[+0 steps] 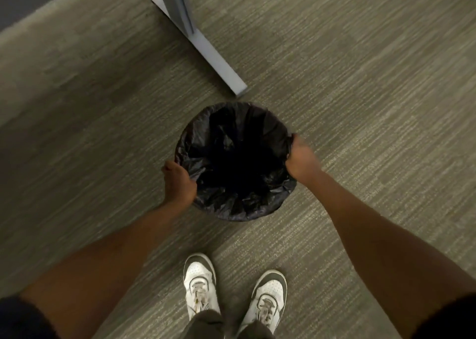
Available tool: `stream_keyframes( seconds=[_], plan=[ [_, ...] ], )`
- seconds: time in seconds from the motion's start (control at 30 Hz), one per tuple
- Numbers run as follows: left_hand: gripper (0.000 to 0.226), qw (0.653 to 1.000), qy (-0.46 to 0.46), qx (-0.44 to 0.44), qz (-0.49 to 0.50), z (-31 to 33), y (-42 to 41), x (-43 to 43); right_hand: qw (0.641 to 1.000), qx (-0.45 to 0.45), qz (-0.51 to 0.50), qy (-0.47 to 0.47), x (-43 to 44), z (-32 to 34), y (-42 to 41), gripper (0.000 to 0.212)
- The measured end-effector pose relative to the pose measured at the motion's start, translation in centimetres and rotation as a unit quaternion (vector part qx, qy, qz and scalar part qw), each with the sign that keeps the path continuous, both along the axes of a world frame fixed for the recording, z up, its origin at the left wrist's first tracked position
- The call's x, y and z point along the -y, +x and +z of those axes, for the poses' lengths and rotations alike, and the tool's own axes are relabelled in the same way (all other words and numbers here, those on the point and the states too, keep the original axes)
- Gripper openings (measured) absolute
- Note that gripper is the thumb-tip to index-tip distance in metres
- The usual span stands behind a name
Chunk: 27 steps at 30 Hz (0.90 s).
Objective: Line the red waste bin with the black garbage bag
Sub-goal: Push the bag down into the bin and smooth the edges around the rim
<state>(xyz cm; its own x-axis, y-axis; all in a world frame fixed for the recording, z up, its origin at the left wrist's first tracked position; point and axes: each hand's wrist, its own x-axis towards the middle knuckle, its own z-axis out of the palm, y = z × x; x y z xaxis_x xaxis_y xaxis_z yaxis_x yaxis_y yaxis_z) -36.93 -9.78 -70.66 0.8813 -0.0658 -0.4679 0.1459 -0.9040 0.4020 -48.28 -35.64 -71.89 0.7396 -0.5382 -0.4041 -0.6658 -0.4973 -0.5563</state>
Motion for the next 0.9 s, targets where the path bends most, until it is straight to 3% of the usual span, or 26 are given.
stream_keyframes(
  seconds=[0.23, 0.57, 0.67, 0.8, 0.9],
  plan=[
    [0.074, 0.998, -0.002, -0.003, 0.058, -0.4, 4.3, -0.8, 0.999, 0.0, 0.049, -0.017, -0.3, -0.5, 7.5, 0.043],
    [0.066, 0.997, -0.004, -0.004, 0.076, -1.8, 6.3, -2.3, 0.992, 0.04, 0.113, -0.039, -1.7, -0.9, 11.1, 0.048],
    [0.063, 0.997, -0.004, 0.004, 0.083, -2.0, 6.9, -2.6, 0.988, 0.079, 0.122, -0.046, -2.1, -0.2, 12.0, 0.04],
    [0.061, 0.997, -0.027, -0.006, 0.075, -1.8, 7.1, -2.7, 0.992, 0.044, 0.113, -0.039, -1.8, 0.1, 12.2, 0.038],
    [0.07, 0.998, 0.045, 0.041, -0.015, -0.7, 6.6, -3.3, 0.986, -0.024, 0.149, -0.071, -2.1, 0.3, 12.4, 0.062]
  ],
)
